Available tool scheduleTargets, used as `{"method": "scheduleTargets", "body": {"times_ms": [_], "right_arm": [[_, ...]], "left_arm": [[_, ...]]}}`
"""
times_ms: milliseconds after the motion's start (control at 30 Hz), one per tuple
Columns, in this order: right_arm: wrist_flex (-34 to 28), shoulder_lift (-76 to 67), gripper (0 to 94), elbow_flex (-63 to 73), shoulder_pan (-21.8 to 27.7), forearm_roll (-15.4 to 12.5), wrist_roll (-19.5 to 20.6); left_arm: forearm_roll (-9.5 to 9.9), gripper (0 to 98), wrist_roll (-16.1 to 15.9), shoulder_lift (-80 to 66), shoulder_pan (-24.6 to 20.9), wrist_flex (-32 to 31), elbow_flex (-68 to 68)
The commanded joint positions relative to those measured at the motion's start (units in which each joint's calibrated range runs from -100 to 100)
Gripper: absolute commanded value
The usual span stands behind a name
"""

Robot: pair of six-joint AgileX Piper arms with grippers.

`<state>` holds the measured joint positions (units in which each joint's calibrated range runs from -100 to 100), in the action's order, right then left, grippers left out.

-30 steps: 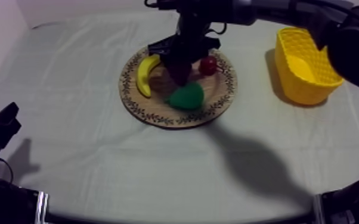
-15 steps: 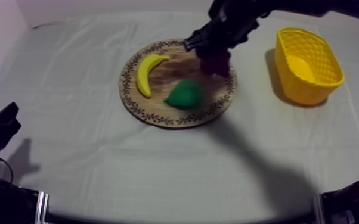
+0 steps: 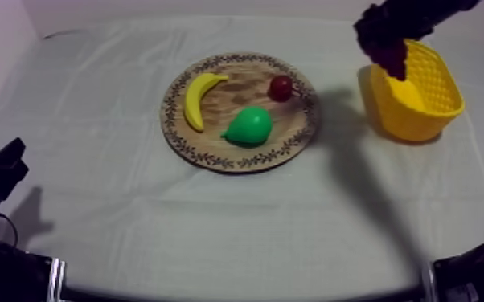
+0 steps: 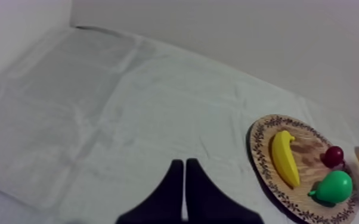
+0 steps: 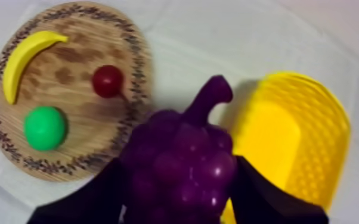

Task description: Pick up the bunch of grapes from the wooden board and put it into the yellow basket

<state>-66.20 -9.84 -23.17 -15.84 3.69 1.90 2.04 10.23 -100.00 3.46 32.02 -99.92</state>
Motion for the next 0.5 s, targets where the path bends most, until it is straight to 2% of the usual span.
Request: {"method": "scheduleTargets", "body": {"times_ms": [0,167,467], "right_arm": [[-1.9,-3.2,15.5,-0.1,1.8,-0.2,-1.2],[-4.5,-5.2,14.2,0.6,4.4,0.3,-2.0],[-2.4,-3.2,15.1,1.9,9.1,0.0,-2.4]], "left_arm": [[-0.02,0.1,0.0,0.0,0.0,0.0,0.0],[-0.02,0.1,0.0,0.0,0.0,0.0,0.0],[-0.02,0.1,0.0,0.0,0.0,0.0,0.0]]}}
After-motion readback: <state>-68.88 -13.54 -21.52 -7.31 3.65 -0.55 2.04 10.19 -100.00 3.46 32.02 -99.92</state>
